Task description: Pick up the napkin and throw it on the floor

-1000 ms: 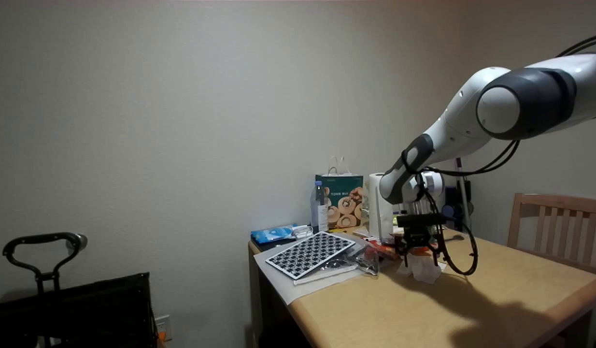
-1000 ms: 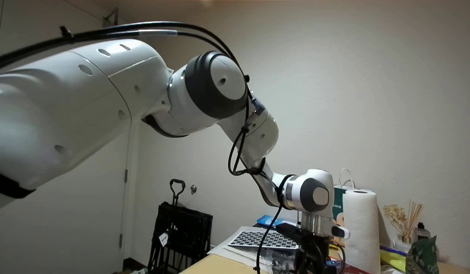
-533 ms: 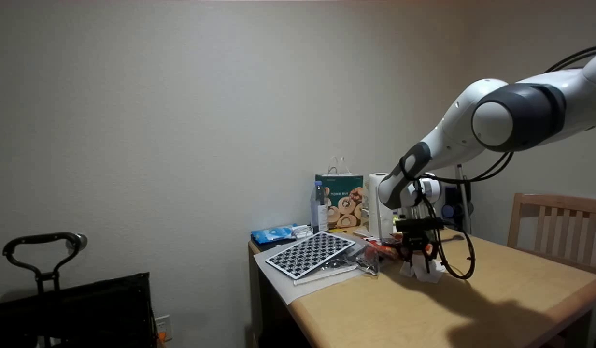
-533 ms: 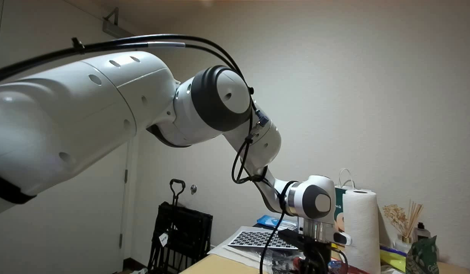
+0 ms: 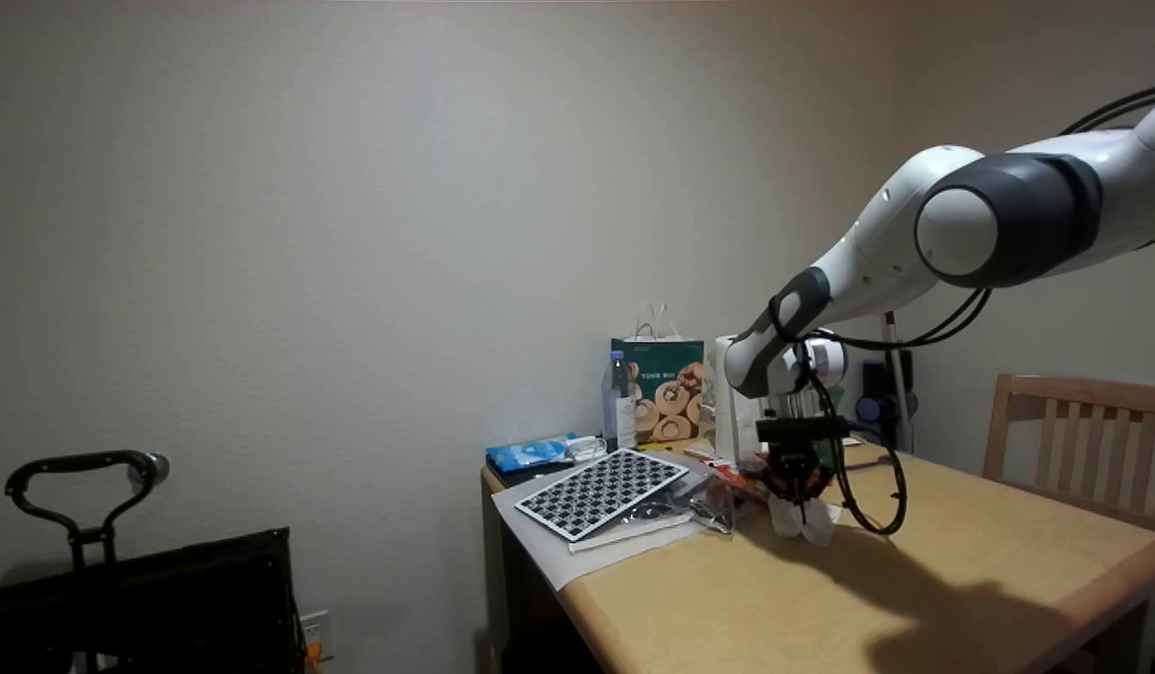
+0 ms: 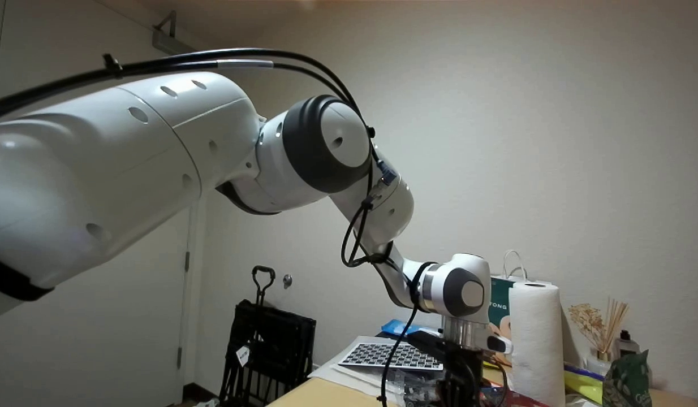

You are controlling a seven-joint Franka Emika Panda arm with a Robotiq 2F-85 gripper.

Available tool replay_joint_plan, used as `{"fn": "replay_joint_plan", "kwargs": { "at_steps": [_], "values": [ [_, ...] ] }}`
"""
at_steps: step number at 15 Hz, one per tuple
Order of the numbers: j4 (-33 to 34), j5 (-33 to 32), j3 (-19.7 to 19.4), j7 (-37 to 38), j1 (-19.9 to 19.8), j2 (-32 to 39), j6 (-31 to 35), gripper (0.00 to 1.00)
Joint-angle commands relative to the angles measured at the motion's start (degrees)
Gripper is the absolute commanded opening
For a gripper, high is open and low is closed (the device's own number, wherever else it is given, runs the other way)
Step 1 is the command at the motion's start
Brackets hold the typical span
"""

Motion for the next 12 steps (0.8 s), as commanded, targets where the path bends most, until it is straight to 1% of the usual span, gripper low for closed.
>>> {"fn": "replay_joint_plan", "kwargs": {
  "at_steps": [1,5,8,12],
  "values": [
    [-6.6,1.2,2.5,-4.9,-0.2,-7.1,0.8,0.00],
    [-12.9,0.0,4.5,-8.6,1.8,-14.7,0.0,0.00],
    [-17.9,-2.8,5.0,-9.8,5.7,-20.9,-0.1,0.00],
    [-23.1,-6.5,6.0,-9.0,10.3,-27.2,0.1,0.00]
  ]
}}
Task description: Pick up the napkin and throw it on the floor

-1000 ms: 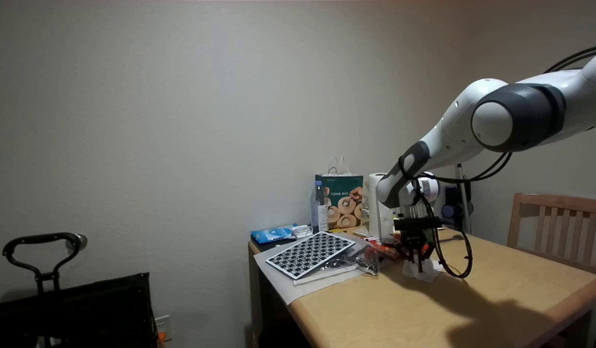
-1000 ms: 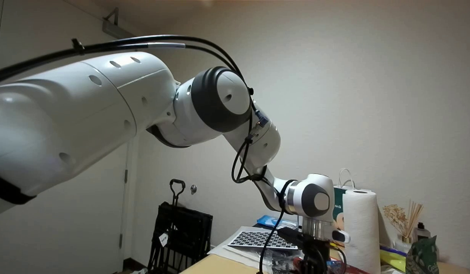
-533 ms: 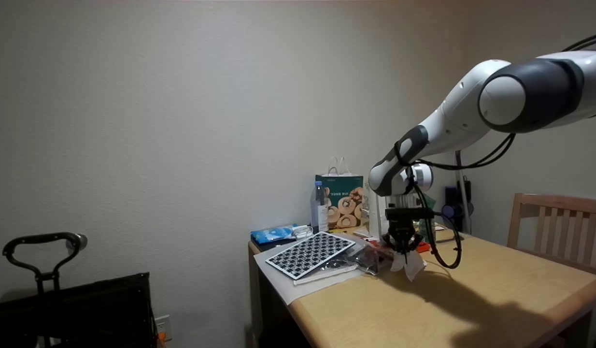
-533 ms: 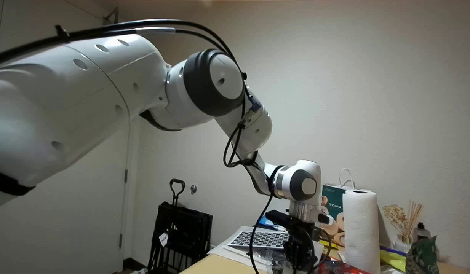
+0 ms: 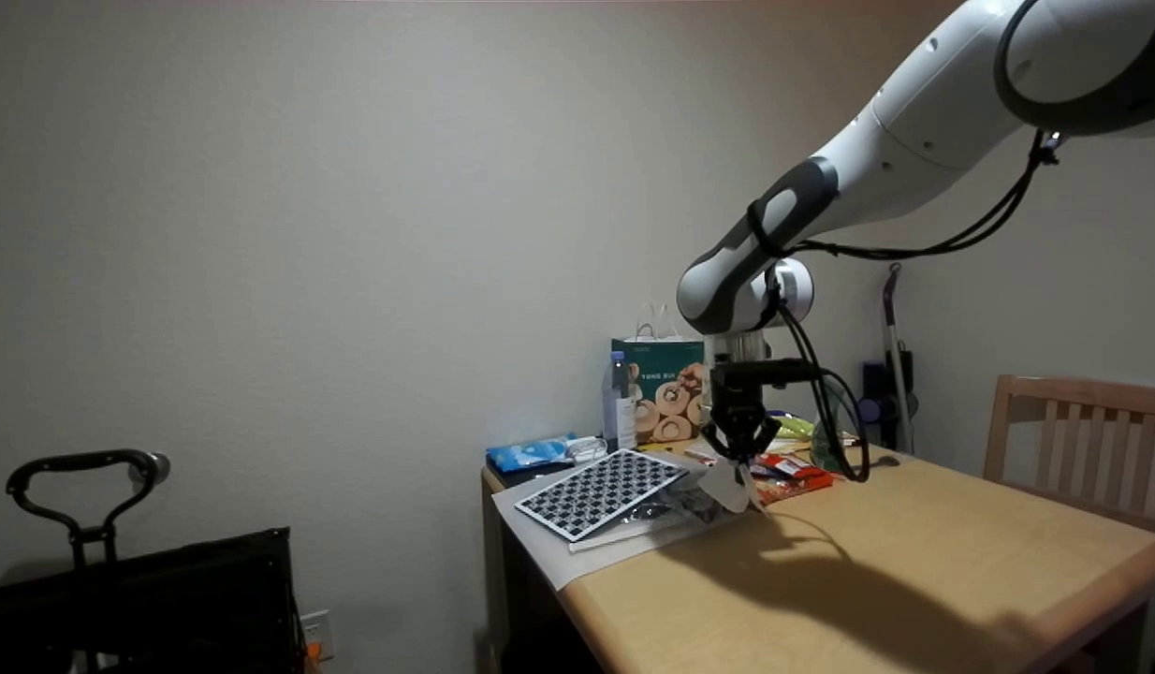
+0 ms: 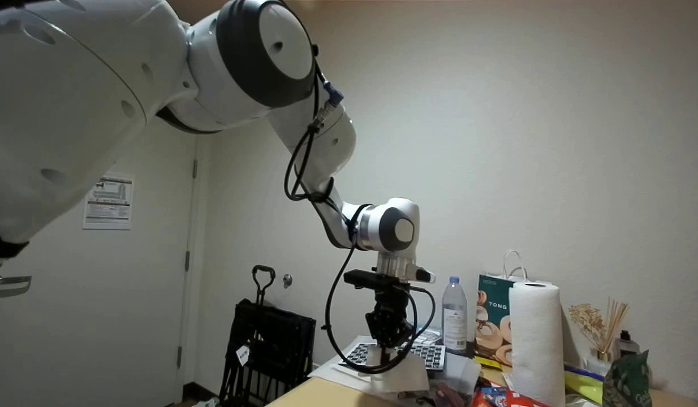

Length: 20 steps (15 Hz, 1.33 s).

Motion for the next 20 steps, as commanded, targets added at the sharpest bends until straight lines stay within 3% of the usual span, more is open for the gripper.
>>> {"fn": "replay_joint_plan", "kwargs": {
  "at_steps": [1,2,7,11,18,19,20],
  "values": [
    [-7.5,-3.5,0.4,-0.3,2.8,-7.4,0.6,0.00],
    [-2.5,-1.9,0.6,0.1,2.0,-3.0,-0.2,0.02],
    [-5.2,-2.6,0.5,0.1,2.8,-5.6,-0.1,0.02],
    [-2.5,-5.8,3.6,-1.5,6.6,-2.9,-2.1,0.00],
    [9.5,-9.4,8.9,-5.2,13.7,6.7,-9.7,0.00],
    [6.0,-8.0,8.4,-1.6,14.1,4.5,-7.1,0.00],
    [7.0,-8.1,8.6,-1.6,14.6,5.4,-7.3,0.02]
  ]
}}
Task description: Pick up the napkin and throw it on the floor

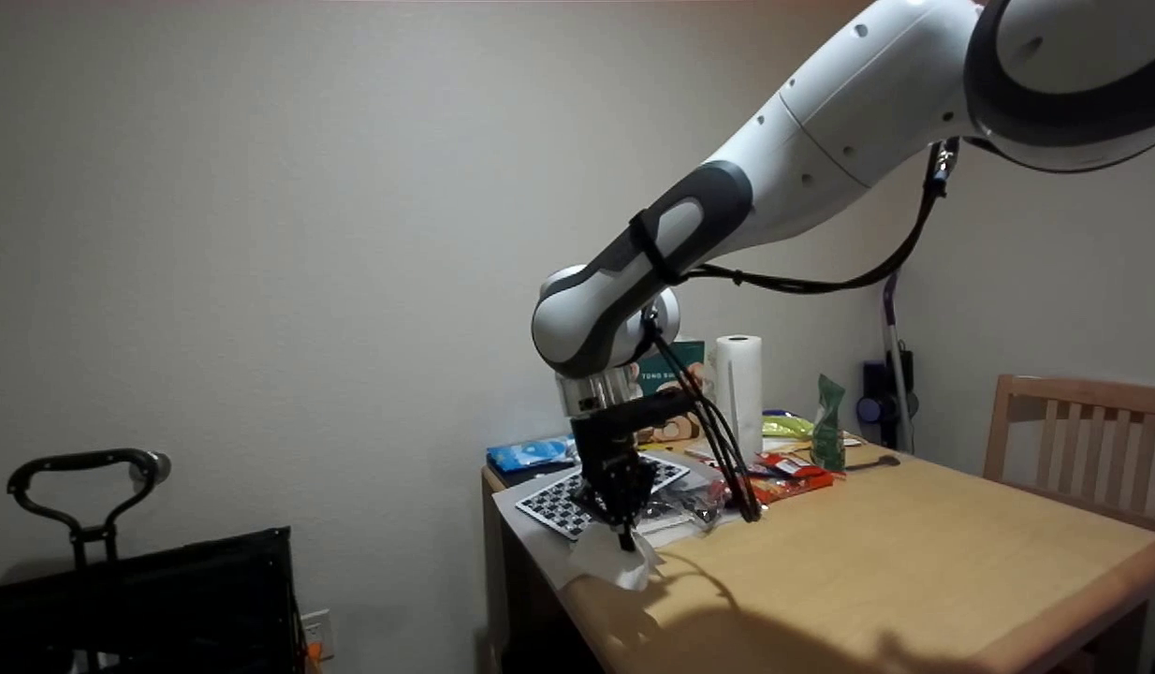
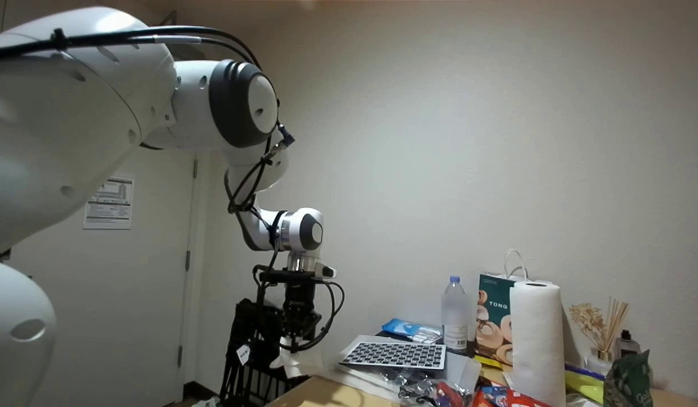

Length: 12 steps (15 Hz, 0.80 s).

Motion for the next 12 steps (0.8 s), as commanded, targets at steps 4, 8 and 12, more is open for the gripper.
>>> {"fn": "replay_joint_plan", "kwargs": {
  "at_steps": [4,8,12],
  "values": [
    [0.3,-0.1,0.0,0.1,-0.3,0.3,-0.1,0.02],
    [5.7,-2.0,0.9,-0.9,2.4,4.4,-2.7,0.00],
    [12.3,-2.4,2.3,-1.7,5.3,9.4,-6.9,0.00]
  ]
}}
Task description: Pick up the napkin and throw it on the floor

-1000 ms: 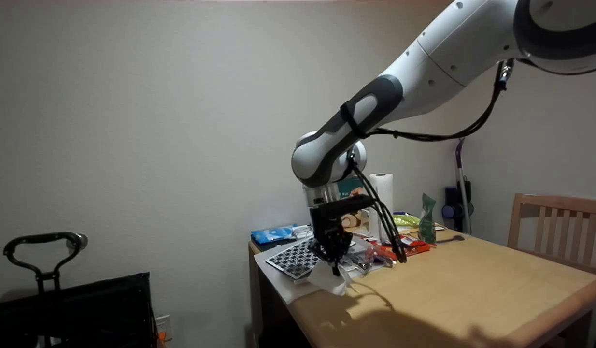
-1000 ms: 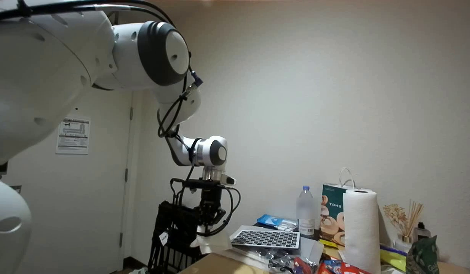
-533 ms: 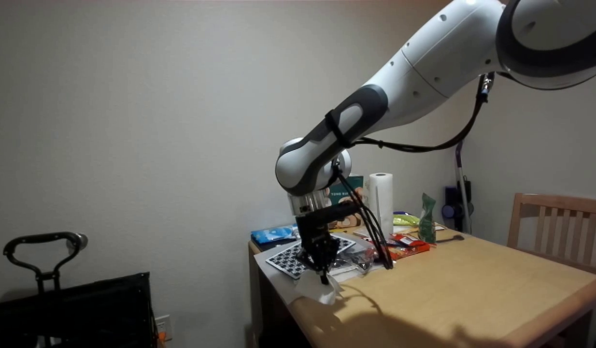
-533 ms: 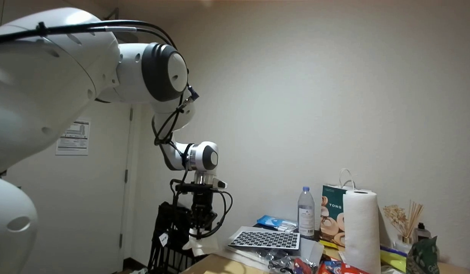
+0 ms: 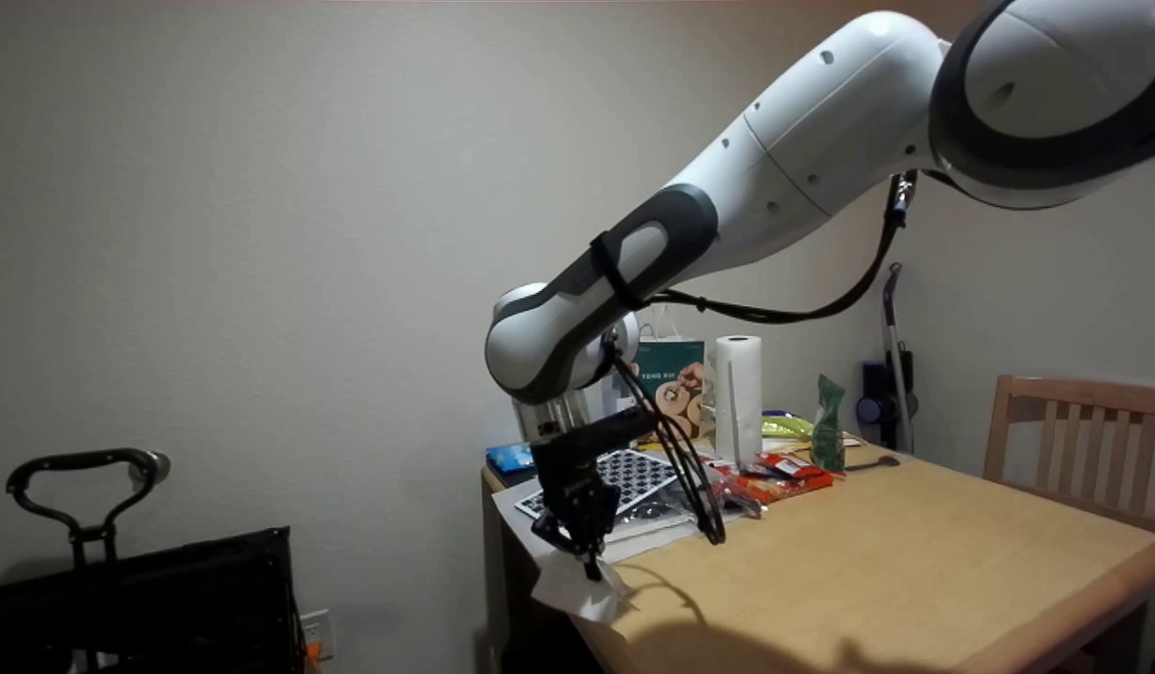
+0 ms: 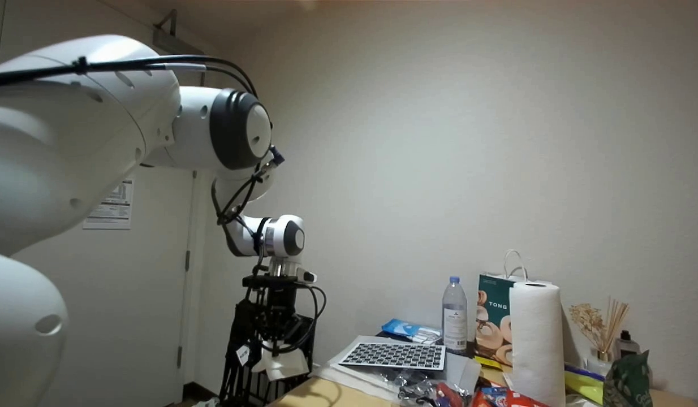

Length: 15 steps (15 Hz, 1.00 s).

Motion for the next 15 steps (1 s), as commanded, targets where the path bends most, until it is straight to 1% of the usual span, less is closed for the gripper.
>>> {"fn": "replay_joint_plan", "kwargs": {
  "at_steps": [1,3,7,15],
  "values": [
    [7.6,-1.0,1.3,-1.8,1.8,5.3,-5.3,0.00],
    [11.3,-1.1,1.8,-2.4,3.1,8.1,-7.9,0.00],
    [17.2,-1.2,1.6,-2.1,4.7,12.1,-11.4,0.00],
    [20.1,-0.6,1.1,-2.2,4.2,13.9,-11.2,0.00]
  ]
}}
